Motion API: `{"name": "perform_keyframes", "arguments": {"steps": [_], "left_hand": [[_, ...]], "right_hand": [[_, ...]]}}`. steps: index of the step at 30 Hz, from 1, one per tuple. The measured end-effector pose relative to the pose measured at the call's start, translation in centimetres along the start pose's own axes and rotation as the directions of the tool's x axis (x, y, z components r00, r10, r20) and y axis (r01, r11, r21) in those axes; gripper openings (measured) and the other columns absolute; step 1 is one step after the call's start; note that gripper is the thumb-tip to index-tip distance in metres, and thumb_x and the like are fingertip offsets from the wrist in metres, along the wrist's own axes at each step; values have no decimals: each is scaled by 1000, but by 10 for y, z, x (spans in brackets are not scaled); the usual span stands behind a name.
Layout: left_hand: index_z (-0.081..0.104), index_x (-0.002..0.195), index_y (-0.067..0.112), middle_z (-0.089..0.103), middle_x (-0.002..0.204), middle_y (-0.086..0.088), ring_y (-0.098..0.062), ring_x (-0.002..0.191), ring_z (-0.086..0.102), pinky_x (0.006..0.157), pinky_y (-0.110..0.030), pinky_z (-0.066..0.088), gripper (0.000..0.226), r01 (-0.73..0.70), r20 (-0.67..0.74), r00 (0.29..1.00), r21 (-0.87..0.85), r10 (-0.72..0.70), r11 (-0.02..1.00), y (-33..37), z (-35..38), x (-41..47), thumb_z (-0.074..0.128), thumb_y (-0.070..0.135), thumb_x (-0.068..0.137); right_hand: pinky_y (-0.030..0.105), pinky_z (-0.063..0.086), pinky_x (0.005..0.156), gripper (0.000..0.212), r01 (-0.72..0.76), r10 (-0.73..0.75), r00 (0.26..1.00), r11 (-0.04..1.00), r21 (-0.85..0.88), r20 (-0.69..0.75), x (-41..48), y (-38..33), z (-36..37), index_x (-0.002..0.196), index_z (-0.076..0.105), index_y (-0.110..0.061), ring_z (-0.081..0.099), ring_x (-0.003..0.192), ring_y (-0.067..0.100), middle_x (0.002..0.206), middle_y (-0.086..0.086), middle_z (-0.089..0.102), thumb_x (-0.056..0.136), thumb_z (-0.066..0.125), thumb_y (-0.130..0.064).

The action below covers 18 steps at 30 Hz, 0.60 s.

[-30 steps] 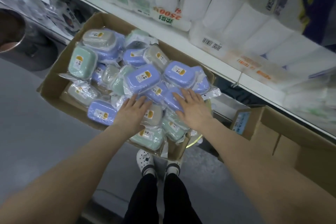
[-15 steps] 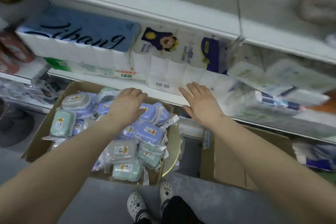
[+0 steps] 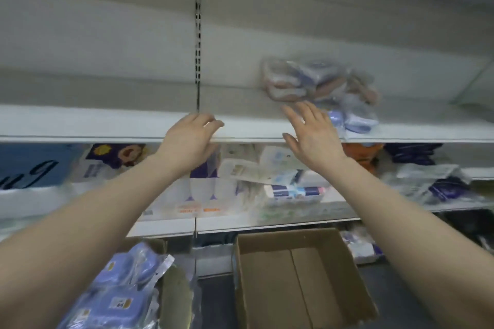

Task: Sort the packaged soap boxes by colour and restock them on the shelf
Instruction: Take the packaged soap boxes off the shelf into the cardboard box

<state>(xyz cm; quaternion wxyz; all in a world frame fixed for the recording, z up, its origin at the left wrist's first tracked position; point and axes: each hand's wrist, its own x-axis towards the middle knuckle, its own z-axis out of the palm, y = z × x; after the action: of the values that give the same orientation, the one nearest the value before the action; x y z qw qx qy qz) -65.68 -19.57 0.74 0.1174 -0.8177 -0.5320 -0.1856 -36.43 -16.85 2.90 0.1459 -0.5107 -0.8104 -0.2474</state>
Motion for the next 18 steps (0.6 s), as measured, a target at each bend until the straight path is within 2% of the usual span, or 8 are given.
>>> {"name": "perform_keyframes", "arguments": {"steps": [3, 6, 10, 13, 15, 18], "left_hand": [[56, 130, 11, 57, 129, -11, -34, 116, 52, 90, -42, 48, 52, -21, 9, 1000, -35, 21, 999, 28, 12, 60, 70, 29, 83], [46, 139, 13, 47, 140, -10, -31, 126, 43, 96, -42, 43, 56, -37, 18, 999, -72, 38, 997, 61, 29, 117, 61, 36, 90], [36, 146, 22, 42, 145, -6, -29, 129, 41, 99, -37, 39, 61, -85, 24, 996, -94, 87, 992, 109, 53, 178, 56, 42, 92], [35, 146, 18, 37, 149, -8, -29, 133, 37, 106, -35, 32, 64, -112, 65, 990, -134, 121, 985, 138, 75, 213, 54, 47, 92], [34, 147, 17, 32, 153, -9, -30, 137, 32, 111, -35, 29, 68, -114, 110, 985, -153, 131, 982, 151, 88, 231, 53, 52, 91], [36, 145, 23, 32, 153, -7, -29, 138, 30, 112, -36, 27, 72, -120, 154, 977, -166, 146, 979, 156, 104, 244, 56, 58, 86]], "right_hand": [[50, 44, 95, 58, -105, 106, 994, 994, -19, 19, 3, 64, 7, 139, 49, -9, 51, 121, 43, 133, 23, 53, 89, 51, -38], [46, 46, 87, 63, -199, 202, 979, 978, -54, 39, 5, 127, 21, 136, 52, -10, 57, 108, 41, 125, 21, 57, 85, 40, -45], [48, 46, 87, 62, -320, 328, 935, 944, -79, 133, 12, 196, 45, 137, 50, -10, 56, 108, 44, 123, 25, 56, 89, 44, -48], [50, 44, 93, 62, -461, 455, 849, 886, -44, 268, 21, 229, 59, 146, 39, -10, 52, 116, 47, 129, 30, 51, 96, 47, -47], [47, 43, 95, 68, -563, 526, 769, 826, -4, 363, 27, 242, 65, 149, 31, -8, 52, 119, 46, 134, 31, 49, 97, 44, -51], [42, 44, 95, 80, -648, 548, 630, 762, -17, 549, 35, 251, 72, 143, 39, -10, 55, 122, 39, 135, 23, 55, 89, 43, -69]]}}
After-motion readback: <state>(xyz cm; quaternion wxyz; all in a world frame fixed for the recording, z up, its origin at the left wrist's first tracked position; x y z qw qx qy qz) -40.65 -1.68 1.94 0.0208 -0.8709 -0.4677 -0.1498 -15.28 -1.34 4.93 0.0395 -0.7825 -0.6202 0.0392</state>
